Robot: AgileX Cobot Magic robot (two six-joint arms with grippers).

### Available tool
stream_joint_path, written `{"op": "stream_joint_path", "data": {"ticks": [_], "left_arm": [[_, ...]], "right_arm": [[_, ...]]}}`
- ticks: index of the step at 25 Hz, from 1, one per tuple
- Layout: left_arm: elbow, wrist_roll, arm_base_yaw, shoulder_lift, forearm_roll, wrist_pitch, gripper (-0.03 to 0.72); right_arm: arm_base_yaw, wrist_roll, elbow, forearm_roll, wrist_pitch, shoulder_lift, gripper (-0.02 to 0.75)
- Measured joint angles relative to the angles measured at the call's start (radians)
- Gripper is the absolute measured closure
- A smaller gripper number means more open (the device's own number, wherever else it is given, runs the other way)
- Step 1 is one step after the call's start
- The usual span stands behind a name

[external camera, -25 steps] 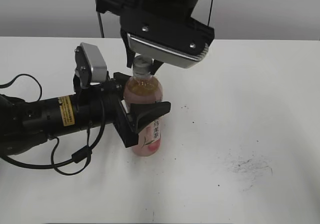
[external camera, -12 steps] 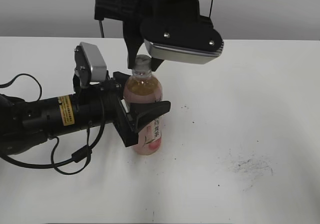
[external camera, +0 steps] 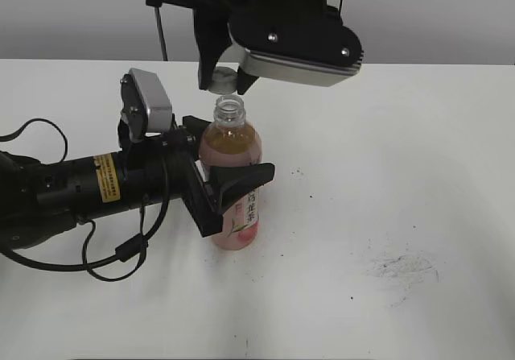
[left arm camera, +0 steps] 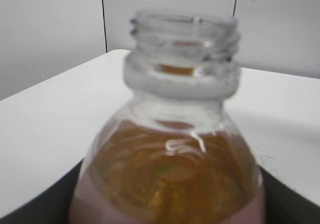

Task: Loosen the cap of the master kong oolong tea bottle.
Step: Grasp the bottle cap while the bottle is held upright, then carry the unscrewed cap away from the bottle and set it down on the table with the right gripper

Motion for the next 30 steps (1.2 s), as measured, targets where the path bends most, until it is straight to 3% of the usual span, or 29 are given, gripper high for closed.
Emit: {"op": "stream_joint_path", "data": {"ticks": [5,12,20,26,30], "left_arm": [[0.000,0.000,0.000,0.000,0.000,0.000,0.243],[0.000,0.000,0.000,0.000,0.000,0.000,0.243],[0.000,0.000,0.000,0.000,-0.001,0.000,0.243],[0.000,0.000,0.000,0.000,-0.001,0.000,0.243],[0.000,0.000,0.000,0.000,-0.002,0.000,0.243]], "right_arm": [[0.000,0.052,0.000,-0.008,-0.001,-0.001,0.469],[-0.026,0.443,0.000,-0.124,-0.001,-0.004,0.469],[-0.153,0.968,0.080,-0.178,-0.002,-0.014,0.469],[-0.280,1.389,0.213,-0.171,-0.003,-0.014,0.469],[-0.358,1.581,0.311,-0.104,-0.003,-0.014,0.469]]}}
